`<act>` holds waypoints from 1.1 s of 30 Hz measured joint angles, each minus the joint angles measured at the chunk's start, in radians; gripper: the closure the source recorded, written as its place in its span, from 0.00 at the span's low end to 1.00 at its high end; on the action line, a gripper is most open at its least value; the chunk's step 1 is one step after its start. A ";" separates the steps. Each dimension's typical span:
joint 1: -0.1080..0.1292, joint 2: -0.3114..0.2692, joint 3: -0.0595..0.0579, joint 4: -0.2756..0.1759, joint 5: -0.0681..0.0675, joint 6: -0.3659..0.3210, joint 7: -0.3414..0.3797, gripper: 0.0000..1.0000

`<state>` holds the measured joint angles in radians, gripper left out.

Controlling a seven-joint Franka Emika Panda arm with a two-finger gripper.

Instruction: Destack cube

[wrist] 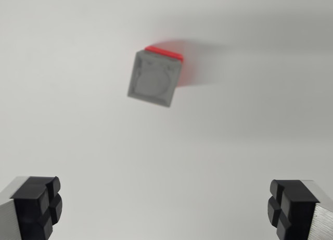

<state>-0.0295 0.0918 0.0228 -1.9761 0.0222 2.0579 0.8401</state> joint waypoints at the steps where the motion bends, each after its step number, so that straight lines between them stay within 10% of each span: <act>1: 0.000 0.000 0.000 0.000 0.000 0.000 0.000 0.00; 33: 0.018 0.059 0.000 -0.045 -0.006 0.106 0.121 0.00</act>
<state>-0.0117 0.1510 0.0229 -2.0213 0.0160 2.1637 0.9615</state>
